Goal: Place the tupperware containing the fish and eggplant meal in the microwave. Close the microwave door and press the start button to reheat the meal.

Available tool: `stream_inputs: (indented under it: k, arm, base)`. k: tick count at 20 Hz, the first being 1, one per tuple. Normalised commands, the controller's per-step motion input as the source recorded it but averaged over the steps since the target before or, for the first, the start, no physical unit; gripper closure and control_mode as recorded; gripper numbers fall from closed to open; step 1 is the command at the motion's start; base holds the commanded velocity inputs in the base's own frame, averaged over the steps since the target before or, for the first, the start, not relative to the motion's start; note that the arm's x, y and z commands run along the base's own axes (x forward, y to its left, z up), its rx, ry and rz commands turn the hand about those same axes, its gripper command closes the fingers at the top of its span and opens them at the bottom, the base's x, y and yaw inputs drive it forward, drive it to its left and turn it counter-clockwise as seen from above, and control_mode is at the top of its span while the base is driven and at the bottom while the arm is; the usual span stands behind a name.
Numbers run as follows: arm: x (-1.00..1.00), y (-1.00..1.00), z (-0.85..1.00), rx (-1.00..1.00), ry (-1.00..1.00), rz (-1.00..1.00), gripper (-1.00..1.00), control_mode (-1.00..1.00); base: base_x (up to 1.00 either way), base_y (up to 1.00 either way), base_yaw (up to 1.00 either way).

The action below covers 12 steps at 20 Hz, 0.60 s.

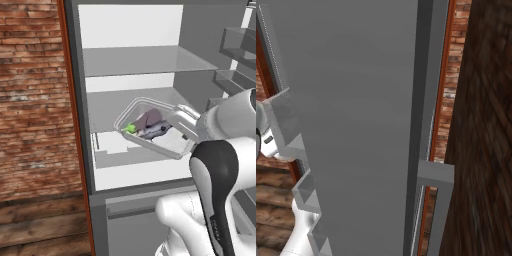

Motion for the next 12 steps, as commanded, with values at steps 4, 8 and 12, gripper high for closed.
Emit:
stream_inputs:
  k: [4,8,12]
  arm:
    - [0.00,-0.37,0.00,0.00,-0.04,-0.33,1.00,-1.00]
    - [0.00,-0.31,-0.01,0.00,-0.03,-0.35,1.00,-1.00]
    - [0.00,-0.22,-0.04,0.00,-0.03,-0.35,1.00,-1.00]
  base:
    - [0.00,0.00,0.00]
    - [0.00,0.00,0.00]
    - [0.00,0.00,0.00]
